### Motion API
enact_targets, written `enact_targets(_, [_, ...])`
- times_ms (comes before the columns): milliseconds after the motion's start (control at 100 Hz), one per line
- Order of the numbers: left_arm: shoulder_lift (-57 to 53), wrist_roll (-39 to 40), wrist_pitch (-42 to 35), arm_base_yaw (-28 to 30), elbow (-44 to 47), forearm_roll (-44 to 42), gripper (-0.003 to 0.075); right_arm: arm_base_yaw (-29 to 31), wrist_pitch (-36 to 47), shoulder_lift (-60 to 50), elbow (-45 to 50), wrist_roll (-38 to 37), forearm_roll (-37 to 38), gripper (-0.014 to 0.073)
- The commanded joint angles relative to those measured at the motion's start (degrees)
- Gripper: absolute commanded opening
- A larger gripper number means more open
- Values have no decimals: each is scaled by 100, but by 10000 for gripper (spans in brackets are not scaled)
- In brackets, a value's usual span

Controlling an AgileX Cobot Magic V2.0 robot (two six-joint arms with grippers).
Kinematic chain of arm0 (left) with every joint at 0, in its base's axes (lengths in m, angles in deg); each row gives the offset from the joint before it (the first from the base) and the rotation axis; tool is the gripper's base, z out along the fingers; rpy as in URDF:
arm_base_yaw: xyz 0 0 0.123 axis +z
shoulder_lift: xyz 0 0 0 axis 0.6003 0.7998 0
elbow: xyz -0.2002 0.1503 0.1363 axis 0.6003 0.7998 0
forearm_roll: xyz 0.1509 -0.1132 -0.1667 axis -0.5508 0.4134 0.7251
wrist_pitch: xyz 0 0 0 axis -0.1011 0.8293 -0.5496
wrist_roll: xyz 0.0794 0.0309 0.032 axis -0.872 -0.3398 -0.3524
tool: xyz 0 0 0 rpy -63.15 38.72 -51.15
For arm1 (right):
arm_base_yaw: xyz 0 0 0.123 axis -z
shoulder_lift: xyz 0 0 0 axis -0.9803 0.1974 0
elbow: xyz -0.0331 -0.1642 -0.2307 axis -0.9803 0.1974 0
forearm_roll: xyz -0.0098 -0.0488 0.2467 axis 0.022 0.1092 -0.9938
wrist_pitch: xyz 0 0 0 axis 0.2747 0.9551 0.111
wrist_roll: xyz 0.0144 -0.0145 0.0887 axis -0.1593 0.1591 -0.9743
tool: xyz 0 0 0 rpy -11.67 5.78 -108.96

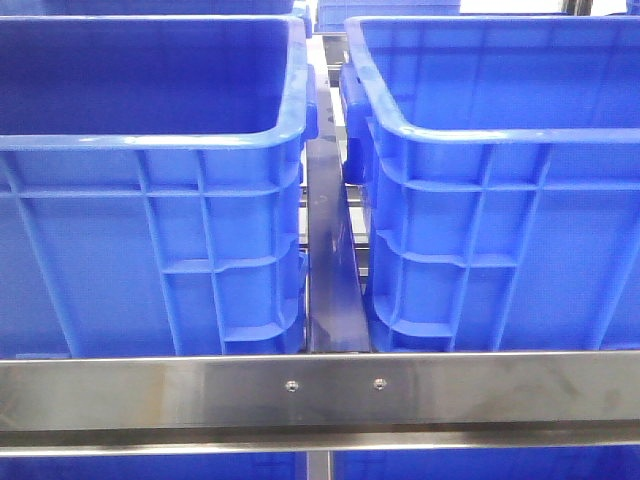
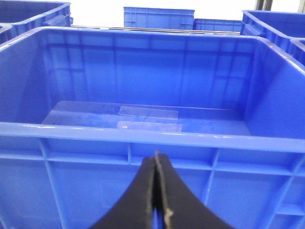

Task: Pick red and yellow buttons and place in box
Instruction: 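Move the left gripper down over the row of push-button switches, then lower the left gripper and close it on a red-capped button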

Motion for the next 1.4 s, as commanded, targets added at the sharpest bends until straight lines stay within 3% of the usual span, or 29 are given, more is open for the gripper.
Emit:
enact_targets(0, [130, 60, -346, 15, -201, 22, -19, 28, 486, -129, -4, 44, -2, -68])
enact_targets(150, [167, 60, -336, 15, -201, 22, 33, 28, 486, -129, -4, 44, -2, -68])
enact_targets(370, [167, 60, -303, 15, -168, 22, 417, 28, 486, -129, -4, 44, -2, -68])
enact_targets(440, [192, 60, -334, 15, -168, 22, 474, 28, 486, -129, -4, 44, -2, -68])
enact_targets(810, [1187, -308, -129, -76, -617, 887, 472, 28, 486, -129, -4, 44, -2, -68])
enact_targets(1140, [3133, -185, -95, -1305, -1928, 904, 472, 28, 486, -129, -4, 44, -2, -68])
enact_targets(1390, [4744, 340, 6, -1657, -3099, 811, 472, 28, 486, -129, -4, 44, -2, -68])
